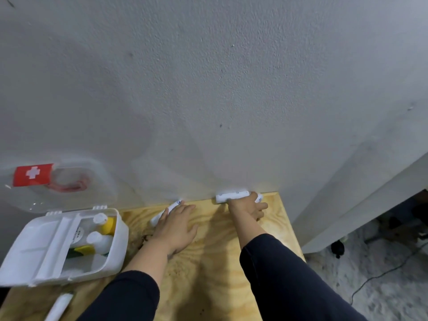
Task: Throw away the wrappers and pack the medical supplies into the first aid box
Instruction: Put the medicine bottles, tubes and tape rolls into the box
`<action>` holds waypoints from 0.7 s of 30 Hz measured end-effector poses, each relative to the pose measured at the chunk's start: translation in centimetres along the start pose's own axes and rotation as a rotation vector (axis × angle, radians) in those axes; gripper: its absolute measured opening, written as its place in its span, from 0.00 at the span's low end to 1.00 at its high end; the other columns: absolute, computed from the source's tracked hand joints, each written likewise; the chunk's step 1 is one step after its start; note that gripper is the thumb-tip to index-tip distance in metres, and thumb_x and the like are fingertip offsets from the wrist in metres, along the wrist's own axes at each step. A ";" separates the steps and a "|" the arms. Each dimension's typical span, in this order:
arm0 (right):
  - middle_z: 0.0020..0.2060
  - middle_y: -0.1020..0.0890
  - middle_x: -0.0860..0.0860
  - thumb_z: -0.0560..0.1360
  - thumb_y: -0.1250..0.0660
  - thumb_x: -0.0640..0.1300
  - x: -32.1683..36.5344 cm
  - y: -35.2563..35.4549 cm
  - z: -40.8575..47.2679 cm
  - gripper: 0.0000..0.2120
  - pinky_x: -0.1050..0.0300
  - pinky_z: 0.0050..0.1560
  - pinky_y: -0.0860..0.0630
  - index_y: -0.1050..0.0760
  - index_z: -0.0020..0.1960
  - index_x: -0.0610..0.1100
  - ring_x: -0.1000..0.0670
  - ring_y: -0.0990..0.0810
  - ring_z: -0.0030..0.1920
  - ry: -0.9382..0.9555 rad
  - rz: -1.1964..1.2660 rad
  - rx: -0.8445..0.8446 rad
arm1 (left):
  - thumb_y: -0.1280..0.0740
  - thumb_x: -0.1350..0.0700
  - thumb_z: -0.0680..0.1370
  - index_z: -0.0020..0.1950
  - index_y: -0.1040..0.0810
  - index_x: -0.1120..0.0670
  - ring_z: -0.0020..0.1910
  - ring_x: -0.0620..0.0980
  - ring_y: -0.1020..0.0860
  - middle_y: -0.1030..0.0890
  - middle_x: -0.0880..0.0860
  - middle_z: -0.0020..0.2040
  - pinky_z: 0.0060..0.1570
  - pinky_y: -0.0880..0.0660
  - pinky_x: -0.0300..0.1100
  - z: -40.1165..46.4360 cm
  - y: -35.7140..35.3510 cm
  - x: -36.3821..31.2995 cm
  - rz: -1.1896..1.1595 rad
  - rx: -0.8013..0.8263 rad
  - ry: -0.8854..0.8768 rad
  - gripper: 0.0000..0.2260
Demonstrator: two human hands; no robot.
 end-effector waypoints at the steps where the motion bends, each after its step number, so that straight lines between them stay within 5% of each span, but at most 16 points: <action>1: 0.67 0.43 0.42 0.68 0.31 0.46 0.1 0.0 -0.1 0.33 0.49 0.60 0.28 0.40 0.70 0.50 0.40 0.35 0.63 -0.006 0.011 0.010 | 0.42 0.47 0.80 0.77 0.44 0.49 0.78 0.43 0.53 0.43 0.46 0.78 0.77 0.55 0.46 -0.1 0.0 0.1 -0.003 0.002 0.000 0.26; 7: 0.68 0.43 0.41 0.73 0.35 0.43 0.5 -0.4 -1.0 0.25 0.46 0.62 0.28 0.37 0.68 0.46 0.38 0.35 0.64 -0.027 0.090 0.030 | 0.41 0.48 0.80 0.76 0.43 0.48 0.78 0.45 0.51 0.41 0.46 0.77 0.77 0.54 0.47 -0.7 0.6 0.3 0.016 -0.008 -0.010 0.26; 11: 0.66 0.36 0.41 0.74 0.46 0.32 -0.4 -0.1 -1.5 0.11 0.41 0.61 0.28 0.36 0.52 0.45 0.36 0.31 0.61 0.006 0.216 -0.041 | 0.42 0.48 0.80 0.77 0.44 0.48 0.78 0.45 0.50 0.43 0.47 0.78 0.77 0.54 0.48 -0.5 0.9 0.8 0.017 0.005 -0.012 0.26; 17: 0.58 0.25 0.46 0.68 0.41 0.28 -1.3 0.9 -2.4 0.32 0.52 0.51 0.25 0.40 0.68 0.48 0.44 0.25 0.56 0.528 -0.031 -0.004 | 0.43 0.48 0.80 0.77 0.44 0.49 0.78 0.46 0.50 0.44 0.49 0.79 0.77 0.54 0.49 -0.4 0.6 0.9 0.010 0.030 -0.006 0.25; 21: 0.58 0.24 0.48 0.67 0.42 0.28 -0.3 -0.2 -3.5 0.29 0.51 0.53 0.27 0.29 0.65 0.46 0.44 0.28 0.59 0.969 -0.519 0.074 | 0.43 0.49 0.80 0.77 0.45 0.50 0.78 0.47 0.50 0.45 0.51 0.79 0.77 0.54 0.49 -0.3 0.8 0.8 0.008 0.022 -0.004 0.26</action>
Point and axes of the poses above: each hand's wrist, its own z-axis towards the middle knuckle, its own y-axis out of the back of the hand, x = y × z, the point moved 4 cm from there along z, towards the middle knuckle
